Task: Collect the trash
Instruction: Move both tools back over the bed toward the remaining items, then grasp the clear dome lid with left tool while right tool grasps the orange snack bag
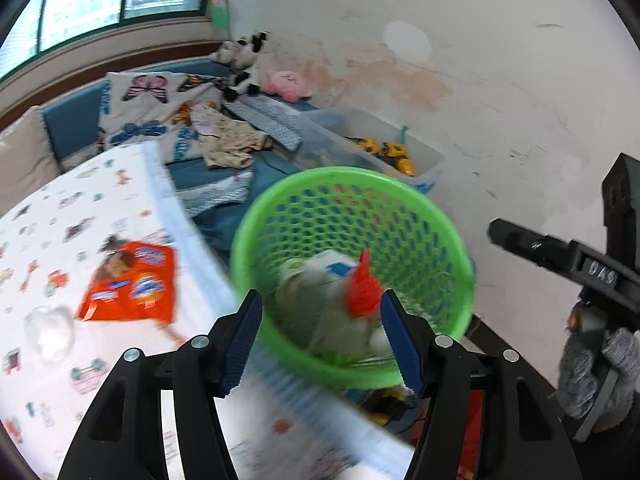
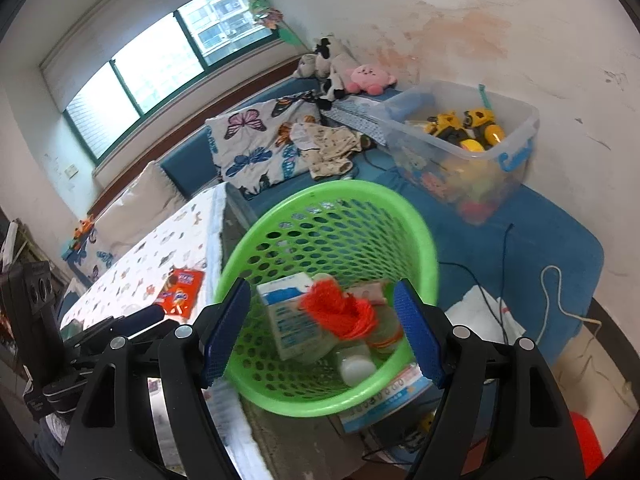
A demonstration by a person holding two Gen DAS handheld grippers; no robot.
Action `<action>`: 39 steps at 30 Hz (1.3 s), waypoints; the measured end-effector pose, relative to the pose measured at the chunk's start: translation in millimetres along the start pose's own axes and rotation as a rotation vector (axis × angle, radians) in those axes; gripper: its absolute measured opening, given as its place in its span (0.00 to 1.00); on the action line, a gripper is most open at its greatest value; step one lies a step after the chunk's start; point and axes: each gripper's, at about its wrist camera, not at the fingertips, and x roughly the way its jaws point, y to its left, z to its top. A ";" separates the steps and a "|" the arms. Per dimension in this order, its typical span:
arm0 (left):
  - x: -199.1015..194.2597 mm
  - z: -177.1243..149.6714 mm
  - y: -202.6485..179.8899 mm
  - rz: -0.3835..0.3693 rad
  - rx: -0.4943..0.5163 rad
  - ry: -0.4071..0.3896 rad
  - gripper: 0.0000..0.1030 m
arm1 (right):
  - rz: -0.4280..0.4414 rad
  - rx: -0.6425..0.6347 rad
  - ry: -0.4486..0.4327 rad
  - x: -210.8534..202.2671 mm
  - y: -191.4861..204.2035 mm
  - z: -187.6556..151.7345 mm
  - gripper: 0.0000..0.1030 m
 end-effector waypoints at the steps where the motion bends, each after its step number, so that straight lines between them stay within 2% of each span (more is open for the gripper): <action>1: -5.3 -3.8 7.9 0.019 -0.006 -0.007 0.58 | 0.006 -0.006 0.003 1.0 4.4 0.0 0.72; 11: -39.0 -26.3 88.6 0.222 -0.081 -0.034 0.58 | 0.064 -0.070 0.034 15.0 47.6 1.2 0.73; 13: -45.1 -29.5 108.1 0.273 -0.094 -0.041 0.67 | 0.072 -0.083 0.036 17.6 56.3 0.9 0.77; 19: -51.0 -37.7 165.9 0.378 -0.146 -0.037 0.68 | 0.104 -0.141 0.062 29.7 88.2 -2.4 0.77; 27: -27.5 -44.2 208.7 0.427 -0.171 0.035 0.68 | 0.138 -0.201 0.104 51.0 124.1 -8.7 0.79; 39: -1.8 -44.3 223.5 0.411 -0.172 0.073 0.68 | 0.141 -0.263 0.174 85.8 153.1 -17.2 0.79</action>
